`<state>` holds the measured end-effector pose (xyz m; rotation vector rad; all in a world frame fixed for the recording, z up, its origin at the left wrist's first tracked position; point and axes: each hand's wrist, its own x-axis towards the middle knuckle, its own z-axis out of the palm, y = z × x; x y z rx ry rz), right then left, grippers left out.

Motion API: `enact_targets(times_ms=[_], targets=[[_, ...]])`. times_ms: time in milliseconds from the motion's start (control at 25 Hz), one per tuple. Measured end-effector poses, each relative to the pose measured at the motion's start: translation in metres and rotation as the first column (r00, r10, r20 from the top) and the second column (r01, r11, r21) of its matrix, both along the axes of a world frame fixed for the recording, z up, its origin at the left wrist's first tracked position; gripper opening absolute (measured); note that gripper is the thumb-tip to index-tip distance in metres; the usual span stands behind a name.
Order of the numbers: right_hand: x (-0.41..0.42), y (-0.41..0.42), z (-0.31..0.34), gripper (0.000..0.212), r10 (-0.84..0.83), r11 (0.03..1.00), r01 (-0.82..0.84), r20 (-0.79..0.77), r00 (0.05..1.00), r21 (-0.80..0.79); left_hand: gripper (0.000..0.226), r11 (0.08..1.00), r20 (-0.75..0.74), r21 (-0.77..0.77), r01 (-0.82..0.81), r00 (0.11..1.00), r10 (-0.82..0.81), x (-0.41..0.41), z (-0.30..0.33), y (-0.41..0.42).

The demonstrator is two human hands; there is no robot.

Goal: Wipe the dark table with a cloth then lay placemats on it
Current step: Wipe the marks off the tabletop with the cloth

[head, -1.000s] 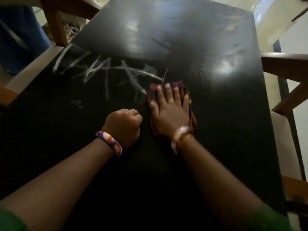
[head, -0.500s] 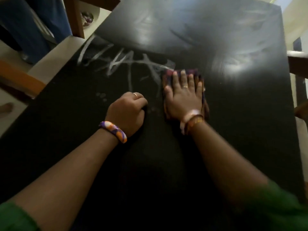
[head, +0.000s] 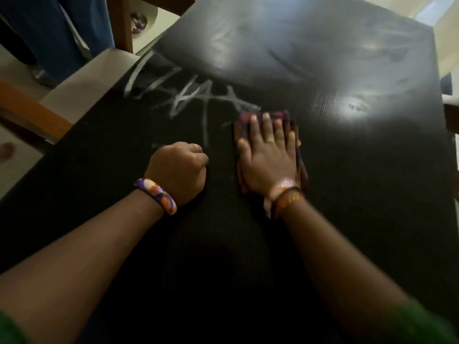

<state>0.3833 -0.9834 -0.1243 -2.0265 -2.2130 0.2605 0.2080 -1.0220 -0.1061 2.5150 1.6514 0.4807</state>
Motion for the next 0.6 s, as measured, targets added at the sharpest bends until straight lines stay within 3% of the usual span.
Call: enact_targets(times_ms=[160,400,600], targets=[[-0.001,0.111,0.012,0.059,-0.177,0.981,0.173,-0.036,0.984,-0.091,0.012,0.998,0.017,0.056,0.004,1.0,-0.005,0.0,-0.002,0.001],[-0.021,-0.041,-0.002,0.057,0.032,0.999,-0.032,-0.025,0.999,-0.012,0.019,0.998,0.095,0.059,0.002,0.995,-0.008,-0.004,-0.006,-0.001],[-0.028,0.105,0.01,0.058,-0.113,0.991,0.111,-0.028,0.993,-0.078,0.007,0.999,0.074,0.026,0.039,0.996,-0.041,-0.007,-0.005,0.002]])
